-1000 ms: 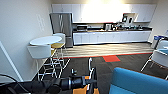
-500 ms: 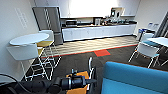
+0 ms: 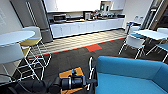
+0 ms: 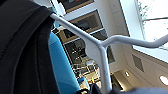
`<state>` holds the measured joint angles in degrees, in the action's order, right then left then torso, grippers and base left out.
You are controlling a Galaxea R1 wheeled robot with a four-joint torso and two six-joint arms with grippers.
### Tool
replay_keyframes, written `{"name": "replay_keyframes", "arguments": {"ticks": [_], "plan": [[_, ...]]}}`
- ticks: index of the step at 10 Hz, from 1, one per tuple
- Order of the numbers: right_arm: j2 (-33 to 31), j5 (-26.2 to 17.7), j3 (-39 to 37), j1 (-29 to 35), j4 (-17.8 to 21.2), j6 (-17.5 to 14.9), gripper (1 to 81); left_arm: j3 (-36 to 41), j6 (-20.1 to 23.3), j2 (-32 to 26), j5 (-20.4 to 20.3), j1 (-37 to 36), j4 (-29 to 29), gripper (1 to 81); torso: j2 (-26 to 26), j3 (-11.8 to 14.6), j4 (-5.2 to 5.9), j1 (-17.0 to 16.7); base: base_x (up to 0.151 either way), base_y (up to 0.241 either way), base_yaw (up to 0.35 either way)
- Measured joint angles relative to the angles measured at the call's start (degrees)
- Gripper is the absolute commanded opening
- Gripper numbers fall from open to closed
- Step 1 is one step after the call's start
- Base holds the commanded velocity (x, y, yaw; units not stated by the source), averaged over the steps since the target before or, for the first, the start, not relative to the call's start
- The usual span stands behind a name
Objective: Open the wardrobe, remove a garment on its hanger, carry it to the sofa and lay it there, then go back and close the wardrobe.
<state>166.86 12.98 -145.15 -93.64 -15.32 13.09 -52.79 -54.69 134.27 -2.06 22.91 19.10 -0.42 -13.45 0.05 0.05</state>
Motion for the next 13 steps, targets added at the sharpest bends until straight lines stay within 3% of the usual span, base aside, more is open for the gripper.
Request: {"name": "replay_keyframes", "arguments": {"ticks": [13], "plan": [[0.5, 0.3, 0.0, 0.6, -0.1, 0.0, 81.1, 0.0, 0.2, -0.6, -0.1, -0.5, 0.4, 1.0, 0.0, -0.6, 0.00, 0.0, 0.000, 0.000, -0.283]]}}
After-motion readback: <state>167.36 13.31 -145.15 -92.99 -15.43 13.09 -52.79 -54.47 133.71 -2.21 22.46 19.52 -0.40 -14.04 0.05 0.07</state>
